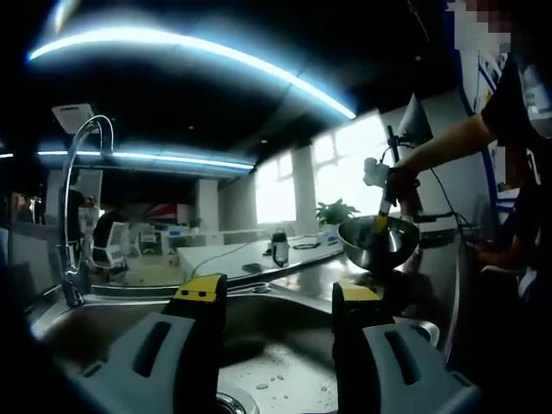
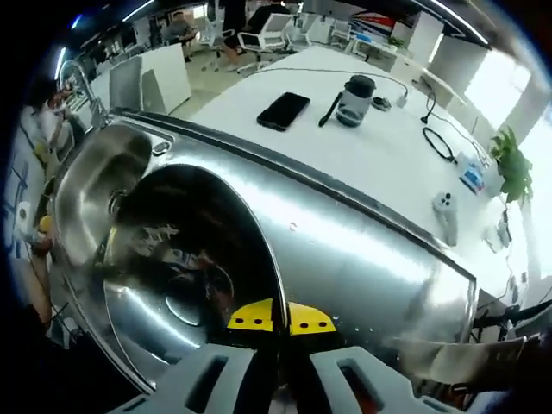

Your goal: Pick up bowl with dirty water move over sink pour dirty water into sink return bowl to place

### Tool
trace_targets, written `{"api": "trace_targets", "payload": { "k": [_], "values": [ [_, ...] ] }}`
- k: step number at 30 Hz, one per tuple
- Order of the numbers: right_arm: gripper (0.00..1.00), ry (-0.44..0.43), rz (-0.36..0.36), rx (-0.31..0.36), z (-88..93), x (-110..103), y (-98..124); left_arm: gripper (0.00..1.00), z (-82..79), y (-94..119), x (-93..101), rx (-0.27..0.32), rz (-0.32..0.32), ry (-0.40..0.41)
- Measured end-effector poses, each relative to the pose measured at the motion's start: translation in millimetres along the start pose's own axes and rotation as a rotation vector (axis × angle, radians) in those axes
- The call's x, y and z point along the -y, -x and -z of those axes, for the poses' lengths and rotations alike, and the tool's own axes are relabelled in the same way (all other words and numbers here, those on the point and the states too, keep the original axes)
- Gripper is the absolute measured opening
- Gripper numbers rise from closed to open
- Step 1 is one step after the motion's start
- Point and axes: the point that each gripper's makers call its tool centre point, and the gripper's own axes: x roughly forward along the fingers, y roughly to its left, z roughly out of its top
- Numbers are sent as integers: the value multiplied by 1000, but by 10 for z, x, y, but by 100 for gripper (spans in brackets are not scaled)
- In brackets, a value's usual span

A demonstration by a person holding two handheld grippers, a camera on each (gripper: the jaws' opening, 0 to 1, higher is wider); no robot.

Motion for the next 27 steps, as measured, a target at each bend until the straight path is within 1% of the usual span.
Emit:
{"api": "trace_targets", "payload": {
  "k": [1,5,7,8,10,11,14,20,27],
  "values": [
    [0,-20,-1,-2,-10,-19,-1,48,1,-1,0,-1,0,-1],
    [0,47,21,39,-133,-22,-7,48,13,-3,1,-7,-1,-7],
    [0,55,24,49,-168,-36,-1,48,13,-3,-2,-6,-2,-6],
    [0,76,26,57,-194,-43,5,48,14,-2,-4,-7,-3,-6],
    [0,80,27,67,-237,-57,19,48,14,-3,-8,-6,-5,-4],
    [0,96,28,79,-267,-69,21,48,15,-4,-11,-7,-6,-5],
    [0,145,46,87,-307,-88,32,48,19,-4,-15,-9,-10,-9],
    [0,169,44,111,-388,-116,65,48,19,-4,-18,-9,-11,-6],
    [0,196,34,143,-476,-216,109,48,21,-2,-18,-11,-10,-7]
  ]
}}
